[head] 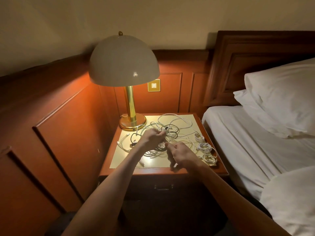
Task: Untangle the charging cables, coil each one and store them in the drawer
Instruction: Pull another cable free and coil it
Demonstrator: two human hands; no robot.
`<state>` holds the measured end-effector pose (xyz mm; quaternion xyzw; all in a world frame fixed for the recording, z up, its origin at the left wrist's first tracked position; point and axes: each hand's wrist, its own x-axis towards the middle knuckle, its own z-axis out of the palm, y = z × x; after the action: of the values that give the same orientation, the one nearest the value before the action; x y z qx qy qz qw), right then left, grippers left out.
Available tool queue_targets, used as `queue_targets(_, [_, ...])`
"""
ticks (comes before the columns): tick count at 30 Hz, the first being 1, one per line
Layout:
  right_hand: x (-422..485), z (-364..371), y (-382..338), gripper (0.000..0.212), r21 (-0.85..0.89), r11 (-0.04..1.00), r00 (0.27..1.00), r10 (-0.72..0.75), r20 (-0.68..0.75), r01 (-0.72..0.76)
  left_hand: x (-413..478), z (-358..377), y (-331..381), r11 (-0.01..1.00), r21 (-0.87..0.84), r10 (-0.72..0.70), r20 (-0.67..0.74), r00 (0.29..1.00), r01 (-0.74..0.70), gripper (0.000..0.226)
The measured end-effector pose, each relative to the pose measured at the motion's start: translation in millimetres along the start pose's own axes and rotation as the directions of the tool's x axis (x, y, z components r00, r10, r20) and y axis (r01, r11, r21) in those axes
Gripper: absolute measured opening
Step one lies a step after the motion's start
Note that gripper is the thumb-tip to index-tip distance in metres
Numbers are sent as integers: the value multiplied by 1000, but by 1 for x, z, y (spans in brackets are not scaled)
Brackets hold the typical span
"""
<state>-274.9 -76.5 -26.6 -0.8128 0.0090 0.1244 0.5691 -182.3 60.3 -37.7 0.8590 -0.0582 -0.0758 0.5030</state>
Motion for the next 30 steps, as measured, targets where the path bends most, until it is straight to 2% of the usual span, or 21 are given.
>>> queue_targets(1, [1,-4,1,40,-152,988,999,38,-14,-39,-2,3,2,997,70,-23,24,999,21,47])
queue_targets(3, [7,-8,2,28,-434,896,996,78,-48,-91,0,10,4,984,166,-75,39,996,68,44])
queue_targets(6, [16,-4,-1,25,-757,643,987,-10,-161,-117,6,18,12,965,210,-156,-11,988,155,36])
queue_targets(7, [19,-4,-3,27,-820,559,977,-78,-198,-122,9,19,14,962,203,-184,-21,983,184,32])
queue_targets(8, [21,-5,-4,28,-845,522,969,-129,-209,-112,12,19,15,961,192,-198,-31,980,200,29])
queue_targets(9, [25,-7,-4,29,-829,553,972,-136,-190,-85,13,17,17,963,175,-199,-53,979,206,27])
queue_targets(10, [28,-10,-4,32,-747,663,982,-118,-150,-35,14,16,19,964,161,-198,-87,976,210,26])
queue_targets(12, [31,-12,-2,40,-364,931,998,-44,-55,21,18,12,19,972,138,-169,-162,972,192,27])
queue_targets(14, [29,-9,-1,39,-21,1000,999,19,-27,-19,23,12,18,988,110,-88,-183,979,110,33])
queue_targets(16, [25,-3,0,36,179,982,998,62,-25,-57,28,13,18,995,91,-12,-181,983,29,38])
queue_targets(19, [19,5,0,34,342,937,995,90,-30,-75,29,13,21,996,82,43,-163,986,-30,41])
queue_targets(26, [14,1,-2,36,478,860,984,166,62,-175,29,13,16,984,164,99,-168,981,-71,49])
queue_targets(30, [12,16,-7,32,625,758,980,189,58,-183,31,12,14,989,98,129,-165,978,-113,50])
